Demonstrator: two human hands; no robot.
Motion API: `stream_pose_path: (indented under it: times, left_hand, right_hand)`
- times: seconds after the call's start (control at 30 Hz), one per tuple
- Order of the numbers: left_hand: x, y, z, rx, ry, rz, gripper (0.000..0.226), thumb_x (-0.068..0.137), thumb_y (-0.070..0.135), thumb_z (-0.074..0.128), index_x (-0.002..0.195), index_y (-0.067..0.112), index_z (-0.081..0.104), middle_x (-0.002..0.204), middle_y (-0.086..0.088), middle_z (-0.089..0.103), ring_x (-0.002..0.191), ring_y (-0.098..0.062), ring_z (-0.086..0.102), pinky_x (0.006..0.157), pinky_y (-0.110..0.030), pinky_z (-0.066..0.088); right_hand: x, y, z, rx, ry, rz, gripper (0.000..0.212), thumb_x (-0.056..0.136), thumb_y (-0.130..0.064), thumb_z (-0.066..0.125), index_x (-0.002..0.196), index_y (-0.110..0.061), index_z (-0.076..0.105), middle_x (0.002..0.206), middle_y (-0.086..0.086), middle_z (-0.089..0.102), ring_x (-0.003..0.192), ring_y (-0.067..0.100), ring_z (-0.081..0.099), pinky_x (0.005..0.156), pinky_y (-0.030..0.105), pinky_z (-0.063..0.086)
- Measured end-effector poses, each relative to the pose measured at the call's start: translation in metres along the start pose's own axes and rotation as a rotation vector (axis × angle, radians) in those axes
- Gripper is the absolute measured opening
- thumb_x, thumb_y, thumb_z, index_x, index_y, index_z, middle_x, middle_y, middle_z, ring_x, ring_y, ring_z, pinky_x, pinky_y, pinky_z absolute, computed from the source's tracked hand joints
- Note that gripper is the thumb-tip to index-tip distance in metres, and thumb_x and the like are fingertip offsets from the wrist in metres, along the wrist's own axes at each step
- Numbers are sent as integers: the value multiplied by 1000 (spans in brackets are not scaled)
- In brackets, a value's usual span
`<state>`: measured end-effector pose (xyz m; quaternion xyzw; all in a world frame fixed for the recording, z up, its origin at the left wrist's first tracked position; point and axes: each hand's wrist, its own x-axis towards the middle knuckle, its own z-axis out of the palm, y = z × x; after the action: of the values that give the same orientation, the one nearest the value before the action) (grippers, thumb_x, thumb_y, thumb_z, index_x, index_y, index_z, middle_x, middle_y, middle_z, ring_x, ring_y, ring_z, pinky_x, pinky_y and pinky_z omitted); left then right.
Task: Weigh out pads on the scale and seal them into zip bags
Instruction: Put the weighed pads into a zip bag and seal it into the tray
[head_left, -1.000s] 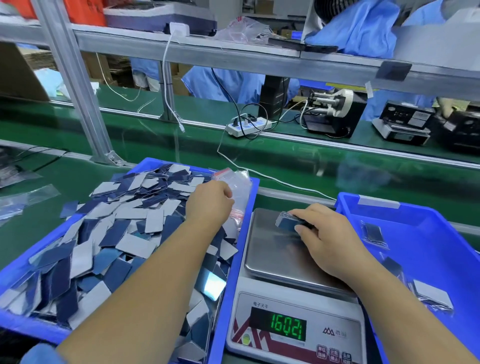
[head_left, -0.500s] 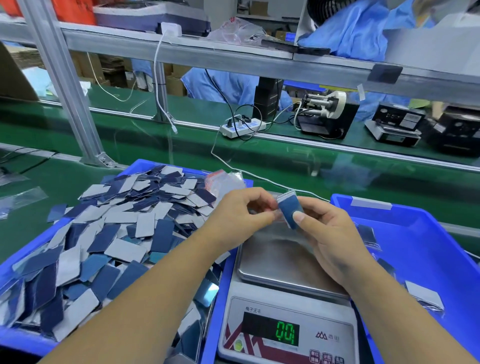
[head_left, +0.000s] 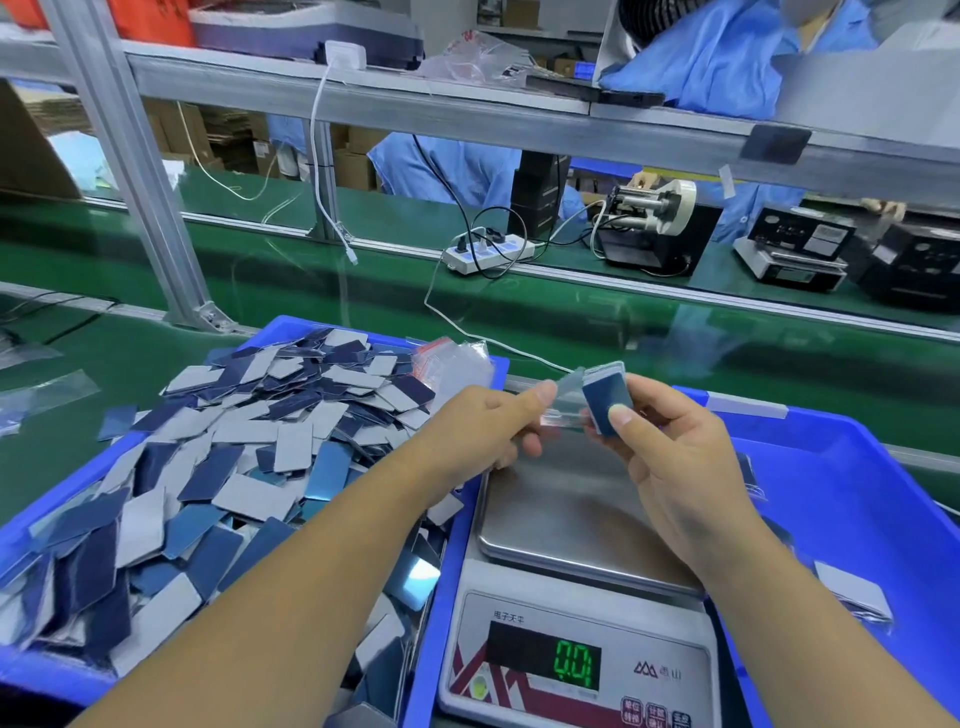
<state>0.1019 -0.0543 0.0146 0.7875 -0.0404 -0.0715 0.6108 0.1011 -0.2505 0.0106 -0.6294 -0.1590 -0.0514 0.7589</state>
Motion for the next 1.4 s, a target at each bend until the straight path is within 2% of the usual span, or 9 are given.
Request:
stream_pose_path:
  times: [0.17,0.33,0.57,0.67,0.83,1.0,1.17,1.27,1.4]
  left_hand:
    - [1,-1,0,-182,-26,137,62,74,55,72,100,-1,73,57,3,45,52,-12,34,50,-21,28]
    - [0,-6,0,-94,-70,169,4,85,11,77,87,13,79,58,17,63,49,5,50,50,-8,37]
    - [-4,-3,0,-29,-110,134,17,88,5,72,80,20,76,54,16,60,47,5,49,49,-7,36]
    - [-4,-2,0,-31,-105,71,24,89,7,72,70,21,70,56,10,57,49,-3,43,50,-16,33]
    - [-2,-2,-6,-324,-67,-50,42,95,6,64,55,18,61,52,4,51,45,-7,31,42,-17,21]
    - [0,-2,-5,-371,0,-25,52,96,22,65,45,23,58,45,10,41,42,-7,22,40,-18,16]
    - [0,-4,-8,-438,12,-70,24,91,4,68,70,16,73,58,2,53,49,-7,33,41,-17,20]
    - [2,-5,-8,-456,33,-106,7,91,-3,63,94,0,69,61,-1,55,49,-7,37,41,-17,21]
    - [1,-7,-6,-412,-1,-96,18,91,0,64,78,7,73,61,-1,56,47,-8,34,40,-18,23]
  right_hand:
    - [0,0,0,-57,-50,-23,34,87,-5,65,103,-32,78,110,5,74,100,21,66,96,44,51]
    - [-3,-1,0,-203,-95,-56,29,87,-7,65,106,-28,75,107,2,76,98,19,69,92,36,54]
    - [-5,0,-1,-343,-119,-122,30,90,10,62,113,-8,70,107,6,73,99,15,67,90,28,51]
    - [-6,-2,2,-347,-125,-148,28,89,4,66,110,-13,71,105,2,73,96,9,66,87,22,50]
    - [-2,-5,-1,-329,-30,-146,41,86,-9,62,94,-47,75,98,-18,74,92,2,65,86,17,51]
    - [1,1,-7,-569,6,-90,44,91,-2,65,93,-46,69,93,-25,72,85,-2,64,78,14,46]
    - [2,1,-7,-789,15,-42,33,90,-9,66,95,-42,69,85,-34,67,80,-11,59,68,1,39]
    - [1,4,-8,-990,-45,-17,26,89,-14,66,95,-39,71,87,-26,66,83,-10,55,69,6,37]
    - [1,9,-7,-1158,-144,9,21,90,-20,63,106,-31,72,95,-13,63,87,10,54,77,25,36]
